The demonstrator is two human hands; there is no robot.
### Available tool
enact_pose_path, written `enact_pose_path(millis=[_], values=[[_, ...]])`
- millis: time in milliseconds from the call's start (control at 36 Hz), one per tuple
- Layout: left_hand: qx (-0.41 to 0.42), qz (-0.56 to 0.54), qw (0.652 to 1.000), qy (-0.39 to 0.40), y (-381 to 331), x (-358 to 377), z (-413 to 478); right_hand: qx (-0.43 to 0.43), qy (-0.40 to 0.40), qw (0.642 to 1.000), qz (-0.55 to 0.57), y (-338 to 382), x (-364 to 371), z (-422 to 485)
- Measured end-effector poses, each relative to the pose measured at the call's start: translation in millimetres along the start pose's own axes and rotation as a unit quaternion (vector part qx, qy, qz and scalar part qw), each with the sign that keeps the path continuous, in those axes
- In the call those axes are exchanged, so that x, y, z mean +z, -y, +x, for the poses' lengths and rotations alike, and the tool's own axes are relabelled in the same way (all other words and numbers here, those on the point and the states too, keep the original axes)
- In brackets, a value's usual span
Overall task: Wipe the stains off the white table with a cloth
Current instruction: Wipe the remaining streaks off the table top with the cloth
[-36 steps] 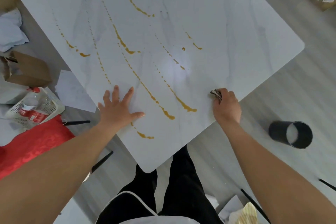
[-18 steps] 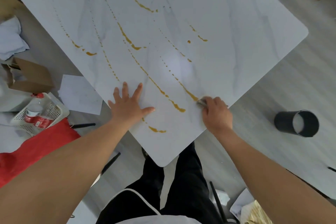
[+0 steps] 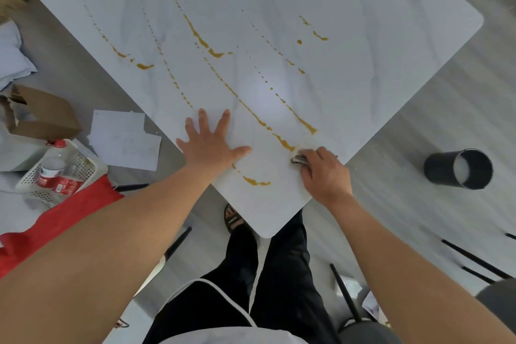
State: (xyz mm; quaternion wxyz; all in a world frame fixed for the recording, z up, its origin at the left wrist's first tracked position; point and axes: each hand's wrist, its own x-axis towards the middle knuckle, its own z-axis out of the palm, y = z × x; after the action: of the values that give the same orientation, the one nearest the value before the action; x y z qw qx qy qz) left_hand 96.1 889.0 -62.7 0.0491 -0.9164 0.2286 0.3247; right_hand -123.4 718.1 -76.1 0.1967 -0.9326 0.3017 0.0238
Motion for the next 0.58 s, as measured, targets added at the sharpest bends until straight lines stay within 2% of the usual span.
enact_pose_path(millis=[56, 111, 139, 167, 222, 278, 333, 389, 472, 528, 583], values=[[0.001, -0.002, 1.000, -0.001, 0.7, 1.5, -0.4, 0.115, -0.008, 0.992, 0.050, 1.9, -0.7, 7.4], [0.003, -0.007, 1.000, -0.006, 1.8, 3.0, -0.8, 0.238, -0.036, 0.966, 0.091, 11.6, 0.4, 10.8], [0.004, -0.008, 1.000, -0.008, 1.7, 2.7, -0.6, 0.248, -0.038, 0.964, 0.082, 19.2, 0.6, 9.9], [0.005, -0.007, 1.000, -0.010, 2.1, 3.4, -0.4, 0.212, -0.030, 0.975, 0.054, 26.6, 3.0, 5.1], [0.007, -0.005, 1.000, -0.010, 1.7, 3.7, 0.7, 0.073, 0.008, 0.997, 0.010, 38.0, 10.5, -8.6], [0.006, -0.006, 1.000, -0.009, 2.5, 4.9, 1.6, -0.061, 0.041, 0.997, -0.011, 38.8, 18.3, -21.4], [0.004, -0.007, 1.000, -0.009, 3.1, 6.1, 1.9, -0.103, 0.051, 0.993, -0.017, 31.5, 20.3, -20.6], [0.008, -0.009, 1.000, -0.007, 4.0, 7.0, 2.0, -0.026, 0.021, 0.999, 0.001, 28.6, 19.7, -14.3], [0.012, -0.015, 1.000, -0.013, 3.4, 6.2, 2.0, 0.200, -0.054, 0.976, 0.063, 31.2, 18.1, -6.1], [0.012, -0.021, 1.000, -0.010, 4.5, 6.2, 1.8, 0.231, -0.073, 0.969, 0.052, 42.7, 24.6, -12.0], [0.013, -0.025, 1.000, -0.014, 4.5, 6.8, 1.5, 0.183, -0.081, 0.979, 0.045, 57.0, 32.9, -25.4]])
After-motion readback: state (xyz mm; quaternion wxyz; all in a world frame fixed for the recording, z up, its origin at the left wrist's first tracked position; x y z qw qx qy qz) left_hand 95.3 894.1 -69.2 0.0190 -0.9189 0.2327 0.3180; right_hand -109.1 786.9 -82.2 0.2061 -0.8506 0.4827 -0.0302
